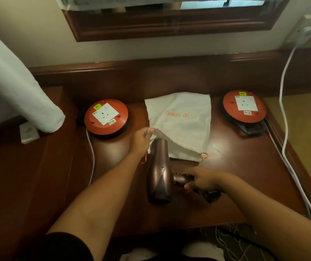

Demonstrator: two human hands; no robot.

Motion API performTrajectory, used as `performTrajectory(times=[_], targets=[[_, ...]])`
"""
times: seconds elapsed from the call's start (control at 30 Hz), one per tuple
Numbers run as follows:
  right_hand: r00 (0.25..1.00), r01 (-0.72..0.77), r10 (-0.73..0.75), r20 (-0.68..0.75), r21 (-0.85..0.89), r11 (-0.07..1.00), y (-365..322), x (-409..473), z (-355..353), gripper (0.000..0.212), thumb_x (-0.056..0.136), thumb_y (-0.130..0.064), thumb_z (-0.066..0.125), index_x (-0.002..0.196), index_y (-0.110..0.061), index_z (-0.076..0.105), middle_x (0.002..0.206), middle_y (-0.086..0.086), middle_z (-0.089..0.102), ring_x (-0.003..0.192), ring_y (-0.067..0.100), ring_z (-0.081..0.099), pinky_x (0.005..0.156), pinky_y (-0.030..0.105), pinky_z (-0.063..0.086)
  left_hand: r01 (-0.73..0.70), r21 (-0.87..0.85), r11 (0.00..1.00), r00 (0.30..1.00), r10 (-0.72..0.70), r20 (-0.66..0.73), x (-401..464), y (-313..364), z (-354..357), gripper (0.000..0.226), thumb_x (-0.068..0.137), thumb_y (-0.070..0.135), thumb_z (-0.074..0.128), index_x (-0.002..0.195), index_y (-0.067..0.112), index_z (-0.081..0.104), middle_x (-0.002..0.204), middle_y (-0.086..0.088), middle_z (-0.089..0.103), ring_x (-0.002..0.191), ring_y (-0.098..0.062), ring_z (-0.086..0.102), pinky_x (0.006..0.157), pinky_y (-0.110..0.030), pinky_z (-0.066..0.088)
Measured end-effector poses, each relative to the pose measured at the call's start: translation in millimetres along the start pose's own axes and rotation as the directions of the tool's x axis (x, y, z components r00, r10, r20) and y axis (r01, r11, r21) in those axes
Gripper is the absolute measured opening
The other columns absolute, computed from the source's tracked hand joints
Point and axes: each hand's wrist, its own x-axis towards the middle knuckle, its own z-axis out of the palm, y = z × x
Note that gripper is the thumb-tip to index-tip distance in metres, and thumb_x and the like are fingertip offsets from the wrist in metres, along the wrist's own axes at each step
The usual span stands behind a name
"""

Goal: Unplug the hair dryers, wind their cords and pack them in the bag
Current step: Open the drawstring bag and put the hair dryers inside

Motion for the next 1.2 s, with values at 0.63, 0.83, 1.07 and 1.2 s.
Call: performTrajectory(times=[0.63, 0.83, 1.07, 1.2], targets=[[0.931, 0.089, 0.001, -0.366, 0.228, 0.97, -14, 63, -45, 0.033, 0.09, -0.022, 0.062, 0.122, -0.014, 0.056, 0.103, 0.004, 0.057, 0.092, 0.024, 0.055, 0.083, 0.034, 0.045, -0.257, 0.413, 0.874, 0.964, 0.263, 0.042, -46, -4, -25, 0.034, 0.096, 0.021, 0.055, 0.128, 0.014, 0.061, 0.088, -0.006, 0.047, 0.076, -0.02, 0.051, 0.063, -0.019, 0.043], [0.833, 0.094, 0.102, -0.543, 0.322, 0.942, -20, 85, -45, 0.027, 0.091, -0.021, 0.059, 0.115, -0.009, 0.058, 0.108, 0.007, 0.062, 0.101, 0.025, 0.057, 0.084, 0.031, 0.043, -0.287, 0.392, 0.874, 0.958, 0.26, 0.121, -64, -3, -10, 0.034, 0.095, 0.011, 0.055, 0.129, 0.012, 0.059, 0.089, -0.001, 0.046, 0.079, -0.006, 0.048, 0.065, -0.009, 0.039], [0.805, 0.112, 0.178, -0.566, 0.44, 0.891, -42, 110, -36, 0.042, 0.089, -0.025, 0.061, 0.126, -0.009, 0.049, 0.121, 0.012, 0.06, 0.109, 0.031, 0.056, 0.085, 0.033, 0.045, -0.243, 0.408, 0.88, 0.969, 0.238, 0.065, -54, 4, -6, 0.037, 0.093, -0.002, 0.049, 0.128, 0.007, 0.06, 0.106, -0.015, 0.059, 0.092, -0.025, 0.057, 0.075, -0.015, 0.037], [0.76, 0.128, 0.225, -0.609, 0.48, 0.868, -53, 125, -30, 0.034, 0.092, -0.022, 0.055, 0.123, -0.01, 0.051, 0.118, 0.012, 0.061, 0.109, 0.032, 0.056, 0.083, 0.032, 0.043, -0.216, 0.422, 0.881, 0.974, 0.227, 0.025, -44, 4, -10, 0.031, 0.091, -0.002, 0.047, 0.116, 0.004, 0.065, 0.108, -0.016, 0.063, 0.094, -0.03, 0.06, 0.075, -0.016, 0.036]])
